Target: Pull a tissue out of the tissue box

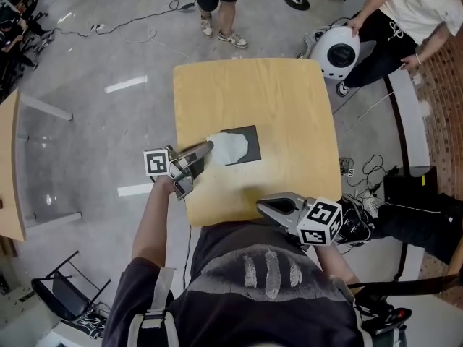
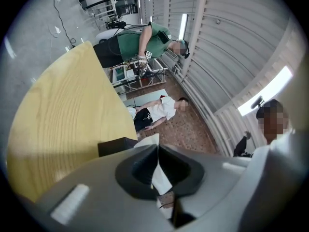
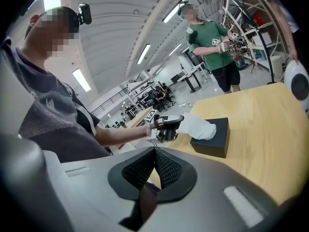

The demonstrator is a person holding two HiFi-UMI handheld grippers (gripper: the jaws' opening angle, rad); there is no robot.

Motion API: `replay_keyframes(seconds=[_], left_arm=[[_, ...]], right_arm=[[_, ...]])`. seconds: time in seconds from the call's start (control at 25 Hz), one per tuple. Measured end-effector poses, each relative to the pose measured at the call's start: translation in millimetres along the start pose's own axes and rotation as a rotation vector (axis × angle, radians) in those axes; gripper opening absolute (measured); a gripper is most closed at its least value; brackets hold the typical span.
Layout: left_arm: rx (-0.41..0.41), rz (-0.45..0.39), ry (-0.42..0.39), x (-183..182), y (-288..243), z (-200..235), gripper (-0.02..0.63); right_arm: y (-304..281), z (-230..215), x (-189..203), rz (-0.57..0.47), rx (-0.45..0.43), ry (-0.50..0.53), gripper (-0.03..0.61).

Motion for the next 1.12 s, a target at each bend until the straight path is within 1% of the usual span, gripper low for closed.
replay_keyframes(seconds=[0.08, 0.2, 0.36, 0.52, 0.76, 0.92, 1.04, 1.12], left_arm=[[0.022, 0.002, -0.035, -3, -6, -13, 0.011], [0.057, 0.023, -0.117, -9, -17, -34, 0.011], [0.110, 0.041, -0.142, -2, -47, -60, 0.011], [0.136, 0.094, -0.178, -3, -64, -76, 0.011], [0.161, 0.166, -0.166, -4, -78, -91, 0.011], [0.205, 0.207, -0.150, -4, -94, -104, 0.011], [0.233, 0.197, -0.132, 20, -138, -109, 0.011], [0.226, 0.168, -0.110, 40, -171, -109, 0.011]], right_arm=[[3, -1, 1, -0.005, -0.007, 0.002, -0.002], [6, -1, 2, -0.015, -0.016, 0.006, -0.002], [23, -9, 11, -0.041, -0.022, 0.004, -0.002], [26, -8, 12, -0.074, -0.024, -0.005, -0.002], [16, 6, 6, -0.114, -0.019, -0.015, -0.002], [9, 17, 0, -0.139, -0.005, -0.028, -0.002], [35, 2, 18, -0.163, -0.006, -0.043, -0.002], [63, -15, 33, -0.179, -0.011, -0.056, -0.002]])
Point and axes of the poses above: the fingertips, and each gripper's own axes: y backward along the fingers, z to its left, x out of its underside, the point moved 8 cm from there along y, backward along the fingers, and after that the axes turned 10 degrees about -y, right-handed, at the moved point
